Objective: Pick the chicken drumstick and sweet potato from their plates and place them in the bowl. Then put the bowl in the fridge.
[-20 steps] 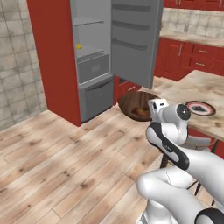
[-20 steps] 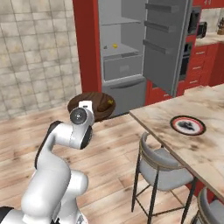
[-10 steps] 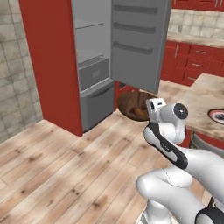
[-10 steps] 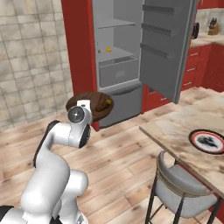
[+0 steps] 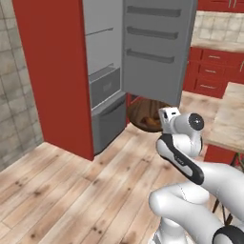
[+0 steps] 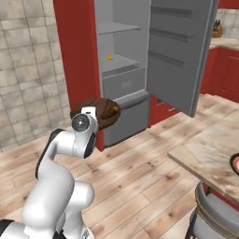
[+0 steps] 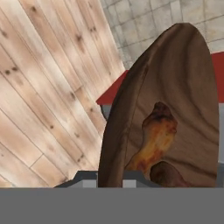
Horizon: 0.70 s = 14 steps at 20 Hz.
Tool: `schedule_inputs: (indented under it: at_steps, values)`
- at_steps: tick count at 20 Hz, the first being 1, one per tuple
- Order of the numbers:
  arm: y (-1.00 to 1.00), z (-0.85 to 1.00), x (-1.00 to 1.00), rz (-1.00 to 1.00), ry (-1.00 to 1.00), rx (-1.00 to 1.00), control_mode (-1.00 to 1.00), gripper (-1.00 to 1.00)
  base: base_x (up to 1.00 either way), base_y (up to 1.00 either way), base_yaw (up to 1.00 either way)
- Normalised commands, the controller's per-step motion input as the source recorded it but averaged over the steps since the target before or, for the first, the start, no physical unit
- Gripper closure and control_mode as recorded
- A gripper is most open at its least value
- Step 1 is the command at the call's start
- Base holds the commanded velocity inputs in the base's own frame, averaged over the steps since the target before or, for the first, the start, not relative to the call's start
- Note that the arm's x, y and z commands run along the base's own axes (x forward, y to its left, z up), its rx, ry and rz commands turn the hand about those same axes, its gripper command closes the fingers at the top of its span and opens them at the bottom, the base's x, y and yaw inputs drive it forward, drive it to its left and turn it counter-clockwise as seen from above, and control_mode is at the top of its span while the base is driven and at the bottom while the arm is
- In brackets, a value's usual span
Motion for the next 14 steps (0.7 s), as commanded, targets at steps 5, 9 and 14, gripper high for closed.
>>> schedule_inputs:
  at_steps: [5,9,14]
  values:
    - [0.00,0.00,0.00,0.00,0.00,0.00,1.00,1.00,0.70,0.39,-0.33]
    - [0.00,0.00,0.00,0.00,0.00,0.00,1.00,1.00,0.74,0.38,-0.29]
    - [0.00,0.00,0.00,0.00,0.00,0.00,1.00,1.00,0.83,0.35,-0.18]
